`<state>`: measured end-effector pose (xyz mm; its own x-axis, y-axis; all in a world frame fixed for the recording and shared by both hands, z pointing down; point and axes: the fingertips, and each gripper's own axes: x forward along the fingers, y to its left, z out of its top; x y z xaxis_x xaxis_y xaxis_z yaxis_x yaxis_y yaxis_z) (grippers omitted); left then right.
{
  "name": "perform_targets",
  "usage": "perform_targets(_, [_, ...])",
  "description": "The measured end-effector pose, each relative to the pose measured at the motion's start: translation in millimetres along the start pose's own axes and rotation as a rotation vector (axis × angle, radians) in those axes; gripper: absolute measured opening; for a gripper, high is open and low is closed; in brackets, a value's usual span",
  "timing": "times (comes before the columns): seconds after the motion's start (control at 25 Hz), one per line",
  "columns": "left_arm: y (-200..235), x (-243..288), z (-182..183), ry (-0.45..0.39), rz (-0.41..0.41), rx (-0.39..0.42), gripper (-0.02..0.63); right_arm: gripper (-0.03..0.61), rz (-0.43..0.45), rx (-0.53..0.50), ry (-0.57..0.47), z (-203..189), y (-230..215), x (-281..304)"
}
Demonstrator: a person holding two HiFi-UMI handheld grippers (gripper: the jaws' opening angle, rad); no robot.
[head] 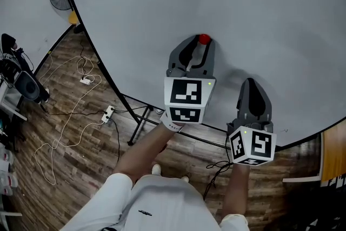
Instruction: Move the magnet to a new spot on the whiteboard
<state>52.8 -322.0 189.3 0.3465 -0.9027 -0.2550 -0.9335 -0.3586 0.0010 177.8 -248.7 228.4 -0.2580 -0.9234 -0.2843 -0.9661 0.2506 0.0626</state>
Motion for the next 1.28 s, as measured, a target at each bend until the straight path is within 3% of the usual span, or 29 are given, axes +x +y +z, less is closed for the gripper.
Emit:
perform_targets(0.44, [8,-31,-11,0.024,-0.044,-0.031,0.123,0.005,-0.034,-0.019,0.007,2,5,-11])
perform_targets(1.28, [12,-79,-60,0.104,-0.127,-0.01,0.124,0.005,-0.062,-0.04,0.077,-27,8,-29])
